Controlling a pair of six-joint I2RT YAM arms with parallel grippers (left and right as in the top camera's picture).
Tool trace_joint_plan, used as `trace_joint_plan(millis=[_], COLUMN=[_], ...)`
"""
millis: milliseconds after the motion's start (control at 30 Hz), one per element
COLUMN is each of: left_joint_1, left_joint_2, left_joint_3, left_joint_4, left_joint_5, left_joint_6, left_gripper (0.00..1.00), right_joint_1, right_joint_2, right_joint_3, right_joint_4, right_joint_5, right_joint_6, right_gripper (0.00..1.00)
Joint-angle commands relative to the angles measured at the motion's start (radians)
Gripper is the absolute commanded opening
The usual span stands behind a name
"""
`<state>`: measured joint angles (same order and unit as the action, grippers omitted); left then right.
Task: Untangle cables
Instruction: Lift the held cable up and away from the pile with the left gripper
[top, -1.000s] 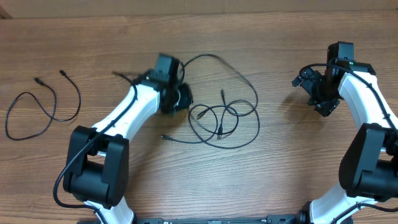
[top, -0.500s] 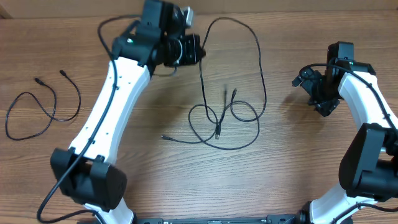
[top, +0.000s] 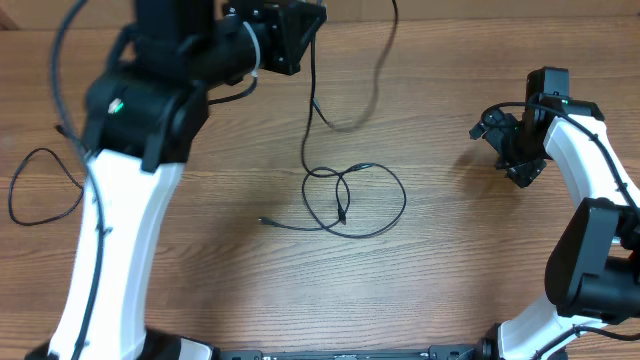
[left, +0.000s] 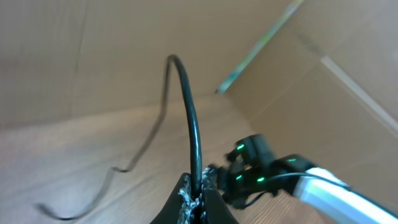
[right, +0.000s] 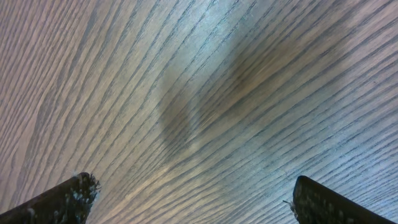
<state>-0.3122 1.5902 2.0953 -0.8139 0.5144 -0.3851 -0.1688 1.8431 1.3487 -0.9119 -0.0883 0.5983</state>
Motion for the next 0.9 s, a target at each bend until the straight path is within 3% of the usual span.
trace_joint_plan(millis=[0, 167, 633, 800, 867], left_joint_1=[0.004, 0.005, 0.005, 0.005, 0.005], left_joint_2=[-0.083, -0.153, -0.177, -0.177, -0.175], left_joint_3=[0.029, 0.029, 0.028, 0.028, 0.028], left_joint_4=[0.026, 0.035, 0.006, -0.028, -0.054], left_joint_5=[0.037, 0.036, -0.010, -0.167, -0.319], left_joint_6=[-0.020, -0.129, -0.128, -0.128, -0.128], left_gripper=[0.04, 0.04, 0.04, 0.04, 0.04], right_joint_1=[-0.001, -0.001, -0.001, -0.001, -0.001], right_joint_2=[-0.008, -0.008, -0.008, -0.008, -0.008], right_joint_3=[-0.001, -0.001, -0.001, -0.001, -0.001], right_joint_4=[0.003, 0.003, 0.003, 0.003, 0.003], right_joint_5=[0.013, 0.013, 0.013, 0.013, 0.013], right_joint_6=[0.000, 0.000, 0.000, 0.000, 0.000], right_gripper=[1.00, 1.00, 1.00, 1.00, 1.00])
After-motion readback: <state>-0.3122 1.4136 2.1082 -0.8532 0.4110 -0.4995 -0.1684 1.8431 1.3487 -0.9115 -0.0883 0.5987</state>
